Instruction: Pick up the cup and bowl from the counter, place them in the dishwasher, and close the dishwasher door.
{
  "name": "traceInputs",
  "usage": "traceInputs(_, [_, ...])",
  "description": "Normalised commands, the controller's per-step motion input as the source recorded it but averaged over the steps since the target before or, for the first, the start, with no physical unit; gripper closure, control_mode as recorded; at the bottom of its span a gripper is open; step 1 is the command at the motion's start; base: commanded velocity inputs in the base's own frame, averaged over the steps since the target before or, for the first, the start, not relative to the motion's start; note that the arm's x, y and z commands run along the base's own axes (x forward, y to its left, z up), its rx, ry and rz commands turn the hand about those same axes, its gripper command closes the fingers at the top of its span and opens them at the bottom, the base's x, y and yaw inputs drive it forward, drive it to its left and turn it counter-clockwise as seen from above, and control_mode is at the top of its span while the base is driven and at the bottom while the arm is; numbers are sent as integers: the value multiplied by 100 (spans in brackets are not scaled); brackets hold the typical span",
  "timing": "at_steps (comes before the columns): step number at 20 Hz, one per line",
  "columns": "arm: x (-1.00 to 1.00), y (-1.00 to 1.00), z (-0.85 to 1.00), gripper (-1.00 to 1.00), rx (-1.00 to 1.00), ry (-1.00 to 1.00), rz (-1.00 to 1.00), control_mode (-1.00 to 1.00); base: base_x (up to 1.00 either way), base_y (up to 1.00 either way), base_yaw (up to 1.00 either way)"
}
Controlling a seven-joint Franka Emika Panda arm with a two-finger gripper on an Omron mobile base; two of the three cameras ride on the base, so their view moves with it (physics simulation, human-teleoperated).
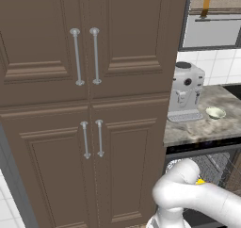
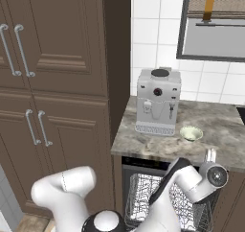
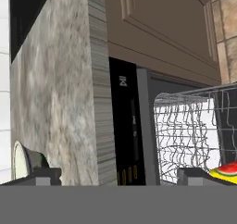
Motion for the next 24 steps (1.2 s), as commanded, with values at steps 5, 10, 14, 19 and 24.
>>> traceInputs(5, [0, 14, 44, -100, 0, -1, 0, -100, 0, 0, 0])
traceInputs(10, [1, 14, 36, -100, 0, -2, 0, -100, 0, 0, 0])
traceInputs(14, [4, 17, 25, -100, 0, -2, 0, -100, 0, 0, 0])
traceInputs(19, [14, 17, 18, -100, 0, -1, 1, -100, 0, 0, 0])
traceInputs(24, [26, 19, 9, -100, 0, 0, 5, -100, 0, 0, 0])
